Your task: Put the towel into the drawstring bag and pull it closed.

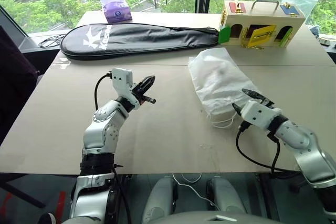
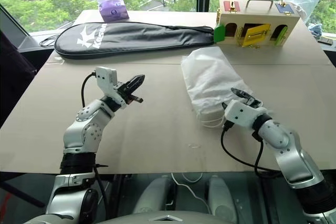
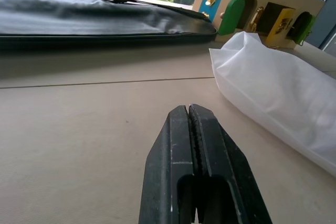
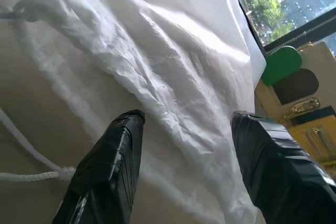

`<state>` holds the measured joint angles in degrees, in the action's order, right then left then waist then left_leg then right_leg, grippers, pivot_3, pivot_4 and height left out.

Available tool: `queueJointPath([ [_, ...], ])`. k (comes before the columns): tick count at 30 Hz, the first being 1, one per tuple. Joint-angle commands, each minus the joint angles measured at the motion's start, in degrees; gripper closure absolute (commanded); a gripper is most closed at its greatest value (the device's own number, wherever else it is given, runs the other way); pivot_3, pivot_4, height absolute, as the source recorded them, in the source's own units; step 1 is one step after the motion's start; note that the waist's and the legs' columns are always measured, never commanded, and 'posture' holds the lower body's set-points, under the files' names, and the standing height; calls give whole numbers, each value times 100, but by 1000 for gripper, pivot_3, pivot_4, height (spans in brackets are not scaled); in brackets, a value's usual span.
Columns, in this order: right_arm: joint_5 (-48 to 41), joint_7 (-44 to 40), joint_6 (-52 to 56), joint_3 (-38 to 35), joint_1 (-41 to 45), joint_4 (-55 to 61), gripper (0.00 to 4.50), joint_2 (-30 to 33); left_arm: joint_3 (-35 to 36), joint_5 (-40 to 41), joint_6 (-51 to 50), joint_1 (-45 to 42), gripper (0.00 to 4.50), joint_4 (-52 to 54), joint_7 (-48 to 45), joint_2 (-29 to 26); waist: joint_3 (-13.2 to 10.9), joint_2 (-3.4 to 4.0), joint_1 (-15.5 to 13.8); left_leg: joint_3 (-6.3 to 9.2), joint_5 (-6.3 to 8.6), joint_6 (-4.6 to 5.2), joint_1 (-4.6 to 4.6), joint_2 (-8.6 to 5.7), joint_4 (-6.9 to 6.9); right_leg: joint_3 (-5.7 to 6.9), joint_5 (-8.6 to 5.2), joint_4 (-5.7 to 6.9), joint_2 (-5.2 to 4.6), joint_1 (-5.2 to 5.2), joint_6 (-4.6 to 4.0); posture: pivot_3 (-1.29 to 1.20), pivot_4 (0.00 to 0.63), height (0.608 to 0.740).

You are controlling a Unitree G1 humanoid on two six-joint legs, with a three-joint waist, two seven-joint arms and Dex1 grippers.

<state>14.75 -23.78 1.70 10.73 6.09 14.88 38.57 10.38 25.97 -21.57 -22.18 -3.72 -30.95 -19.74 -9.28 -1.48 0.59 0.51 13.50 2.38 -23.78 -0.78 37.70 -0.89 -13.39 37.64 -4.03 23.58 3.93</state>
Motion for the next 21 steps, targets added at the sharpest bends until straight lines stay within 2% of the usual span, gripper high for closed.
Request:
queueJointPath([
  [1,36,103,-301,-43,395,-159,1679,-236,23,-24,148,1,4500,159,-11,-7,-1,2,4,-1,0,0,0,0,0,-2,0,0,-1,0,0,0,150,740],
  [2,-82,77,-293,-55,549,-180,1679,-391,-4,-47,158,6,4500,185,-18,-9,-2,1,19,-2,0,0,1,0,0,-3,0,1,-1,0,0,0,150,740],
  [3,-332,46,-113,-135,701,-148,2191,-627,-52,-82,165,10,4500,217,-31,-10,-2,1,32,-5,0,0,2,1,1,-5,0,0,0,0,0,0,150,740],
  [4,-599,11,136,-238,904,-84,2477,-872,-125,-104,104,-3,4500,259,-39,-6,-2,1,33,-6,0,0,3,2,0,-6,0,1,1,0,0,0,150,740],
  [5,-783,-21,341,-324,1073,-32,3070,-1044,-189,-102,23,-27,4500,300,-43,5,-2,1,27,-3,0,0,5,3,0,-5,0,4,3,0,0,0,150,740],
  [6,-1070,-45,793,-441,1371,71,3326,-1280,-155,174,-222,-214,4500,409,20,155,-2,2,15,-1,0,0,4,4,0,-3,0,5,3,0,-1,0,150,740],
  [8,-1416,-76,1485,-582,1737,216,4219,-1545,-141,481,-489,-488,4500,563,69,340,-13,1,-33,6,-1,-1,-1,4,2,1,1,6,1,0,-1,0,150,740],
  [9,-1594,-83,1976,-635,1935,292,4449,-1692,-232,515,-625,-660,4500,650,34,362,-13,0,-55,17,0,-1,-13,2,20,12,2,10,-2,1,-1,0,150,740],
  [12,-1992,-31,3275,-635,2640,354,4449,-2075,-498,798,-983,-1256,4500,1046,-247,374,-17,-2,-77,21,0,0,-16,1,29,17,2,6,-2,-6,-1,0,150,740],
  [14,-2028,83,3732,-595,3024,270,4449,-2261,-570,1103,-1202,-1447,4500,1334,-549,310,-20,0,-57,20,0,-1,-16,-1,29,17,2,8,-2,-4,-2,0,150,740],
  [21,-1810,244,3950,-166,3334,-18,4449,-2451,-994,1251,-1524,-1281,4500,1730,-1217,-124,-23,11,46,6,-1,-3,-4,-1,-5,4,1,6,1,8,-3,0,150,740],
])
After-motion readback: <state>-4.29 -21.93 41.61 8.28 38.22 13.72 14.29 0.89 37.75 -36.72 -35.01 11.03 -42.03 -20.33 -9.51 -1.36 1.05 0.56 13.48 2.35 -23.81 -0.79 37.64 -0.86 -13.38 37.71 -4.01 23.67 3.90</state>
